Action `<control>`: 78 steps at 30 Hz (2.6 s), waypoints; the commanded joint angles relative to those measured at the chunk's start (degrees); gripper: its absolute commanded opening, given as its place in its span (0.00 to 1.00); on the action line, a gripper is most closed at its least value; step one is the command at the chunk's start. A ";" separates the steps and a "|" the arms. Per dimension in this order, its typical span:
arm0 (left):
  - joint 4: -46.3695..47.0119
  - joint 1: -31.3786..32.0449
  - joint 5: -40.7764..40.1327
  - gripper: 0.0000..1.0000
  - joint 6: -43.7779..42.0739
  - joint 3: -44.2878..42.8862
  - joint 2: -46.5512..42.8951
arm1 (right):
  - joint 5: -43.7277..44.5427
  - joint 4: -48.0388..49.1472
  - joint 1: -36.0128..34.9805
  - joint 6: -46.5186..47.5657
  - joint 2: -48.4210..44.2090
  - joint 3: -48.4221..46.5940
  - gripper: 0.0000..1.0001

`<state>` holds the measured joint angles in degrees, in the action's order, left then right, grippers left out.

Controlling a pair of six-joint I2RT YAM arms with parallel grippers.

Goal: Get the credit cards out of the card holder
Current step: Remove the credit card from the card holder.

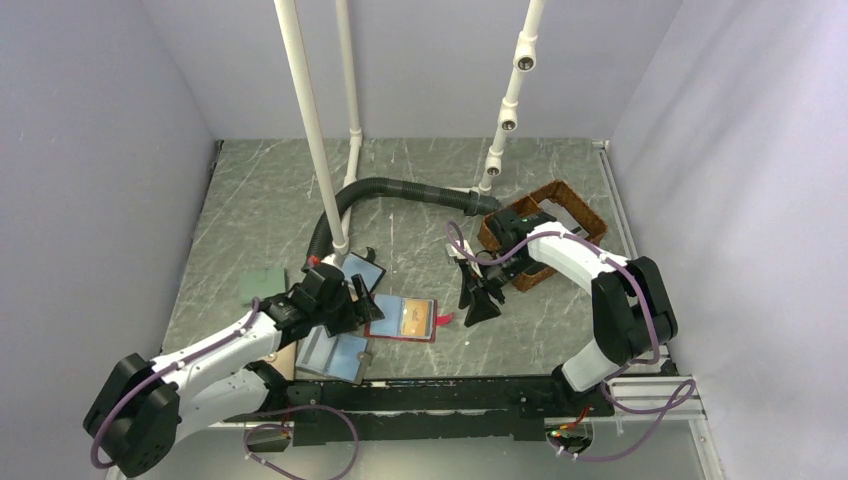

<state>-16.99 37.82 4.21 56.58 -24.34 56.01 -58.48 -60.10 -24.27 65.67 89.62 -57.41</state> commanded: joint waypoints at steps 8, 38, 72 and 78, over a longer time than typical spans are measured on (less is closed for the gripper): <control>11.19 -0.23 1.59 0.77 -1.70 2.18 3.41 | -0.58 1.31 -0.24 0.33 -0.12 0.20 0.56; 12.95 -0.22 7.83 0.02 -1.99 -4.12 15.29 | 1.61 4.20 -0.25 -3.00 0.64 1.40 0.55; 27.51 -0.08 16.56 0.00 1.54 -0.33 12.81 | 10.74 18.68 -2.63 -31.44 4.93 1.10 0.36; 29.10 -0.03 16.37 0.00 2.18 -1.72 15.60 | 13.56 19.44 -4.33 -37.48 8.80 -1.29 0.22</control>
<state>8.86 37.63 19.70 58.17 -24.62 70.37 -46.74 -42.94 -27.73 33.76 96.92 -56.14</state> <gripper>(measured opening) 0.007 0.257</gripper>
